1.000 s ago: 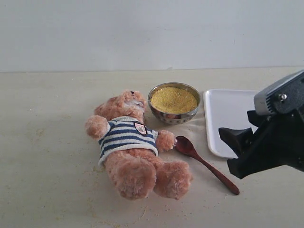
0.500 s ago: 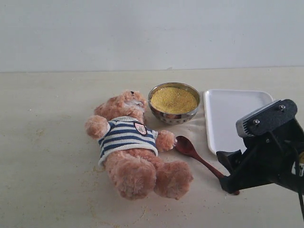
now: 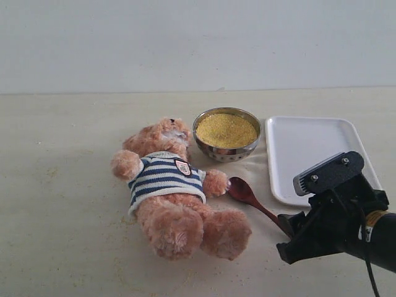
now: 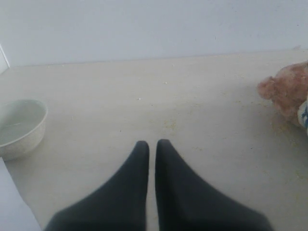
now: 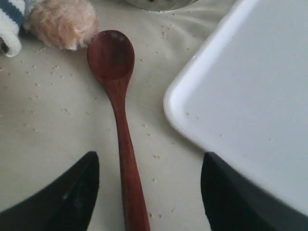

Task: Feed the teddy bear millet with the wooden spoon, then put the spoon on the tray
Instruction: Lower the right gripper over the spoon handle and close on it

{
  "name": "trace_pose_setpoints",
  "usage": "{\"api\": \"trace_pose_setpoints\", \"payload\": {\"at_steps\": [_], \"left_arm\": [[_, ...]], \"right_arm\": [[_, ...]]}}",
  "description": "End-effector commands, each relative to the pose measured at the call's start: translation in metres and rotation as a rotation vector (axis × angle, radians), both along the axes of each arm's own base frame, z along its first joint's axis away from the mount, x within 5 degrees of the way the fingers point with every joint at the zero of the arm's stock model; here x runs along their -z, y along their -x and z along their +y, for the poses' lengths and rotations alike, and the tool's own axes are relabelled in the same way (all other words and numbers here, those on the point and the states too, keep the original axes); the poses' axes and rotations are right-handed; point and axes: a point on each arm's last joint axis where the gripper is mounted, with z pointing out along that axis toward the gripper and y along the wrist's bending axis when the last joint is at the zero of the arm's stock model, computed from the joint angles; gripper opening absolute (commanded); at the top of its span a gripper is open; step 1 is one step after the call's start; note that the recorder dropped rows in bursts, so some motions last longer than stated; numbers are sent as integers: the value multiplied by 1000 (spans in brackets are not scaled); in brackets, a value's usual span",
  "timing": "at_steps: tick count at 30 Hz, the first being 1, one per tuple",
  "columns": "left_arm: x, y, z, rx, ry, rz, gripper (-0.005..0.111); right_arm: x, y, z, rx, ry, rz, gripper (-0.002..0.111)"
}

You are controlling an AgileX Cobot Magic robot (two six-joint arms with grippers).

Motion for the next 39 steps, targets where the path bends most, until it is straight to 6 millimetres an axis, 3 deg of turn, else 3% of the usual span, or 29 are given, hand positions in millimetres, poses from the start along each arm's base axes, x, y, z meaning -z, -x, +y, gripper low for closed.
{"api": "trace_pose_setpoints", "payload": {"at_steps": [1, 11, 21, 35, 39], "left_arm": [[0, 0, 0, -1, 5, -12, 5], [0, 0, 0, -1, 5, -12, 5], [0, 0, 0, -1, 5, -12, 5], [0, 0, 0, -1, 5, -12, 5], [0, 0, 0, -1, 5, -12, 5]], "right_arm": [[6, -1, 3, -31, -2, 0, 60], [12, -16, 15, -64, 8, 23, 60], [24, -18, 16, -61, 39, 77, 60], [24, -22, 17, -49, 41, 93, 56], [18, -33, 24, -55, 56, 103, 56]]}}
